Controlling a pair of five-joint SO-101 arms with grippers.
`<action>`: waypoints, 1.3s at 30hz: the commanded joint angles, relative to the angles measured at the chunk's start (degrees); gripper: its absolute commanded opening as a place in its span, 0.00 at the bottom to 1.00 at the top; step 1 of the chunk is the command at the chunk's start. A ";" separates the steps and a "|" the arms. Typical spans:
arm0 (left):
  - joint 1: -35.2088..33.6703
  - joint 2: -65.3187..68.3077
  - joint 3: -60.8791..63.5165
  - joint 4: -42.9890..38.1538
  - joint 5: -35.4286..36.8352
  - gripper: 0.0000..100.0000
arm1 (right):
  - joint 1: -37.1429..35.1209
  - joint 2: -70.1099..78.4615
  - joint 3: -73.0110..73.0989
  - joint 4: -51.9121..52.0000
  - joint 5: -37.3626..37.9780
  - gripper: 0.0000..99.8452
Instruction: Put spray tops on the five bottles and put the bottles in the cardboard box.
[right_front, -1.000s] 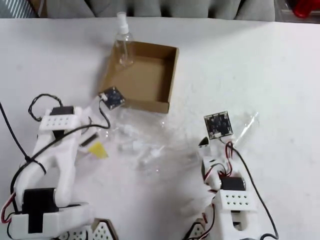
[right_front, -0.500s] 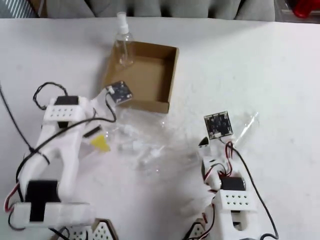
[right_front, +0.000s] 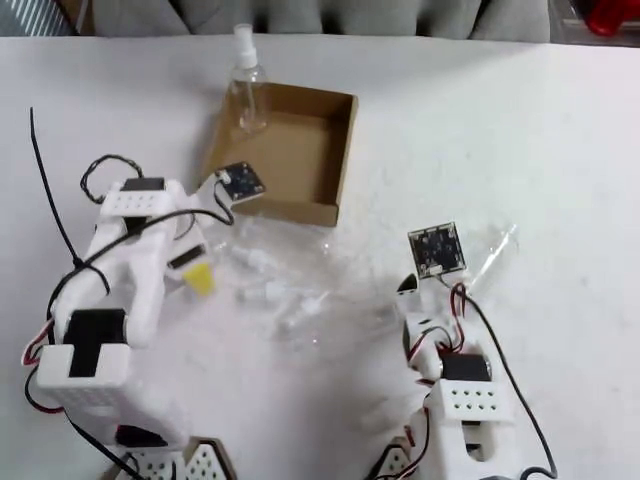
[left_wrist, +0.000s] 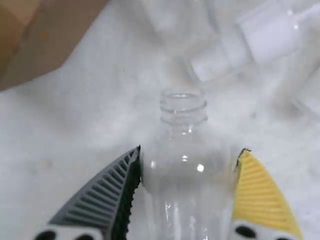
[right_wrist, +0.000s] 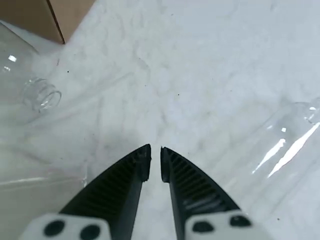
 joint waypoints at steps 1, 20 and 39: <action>-0.75 -0.40 -3.43 -1.23 -0.62 0.27 | -0.31 -0.40 -0.53 -1.10 0.62 0.02; 0.92 -12.70 -4.40 6.07 18.11 0.02 | -0.31 -0.66 -0.53 -1.10 0.62 0.02; -9.71 -31.78 1.32 5.80 58.81 0.02 | 2.51 -0.84 -7.74 12.70 6.68 0.02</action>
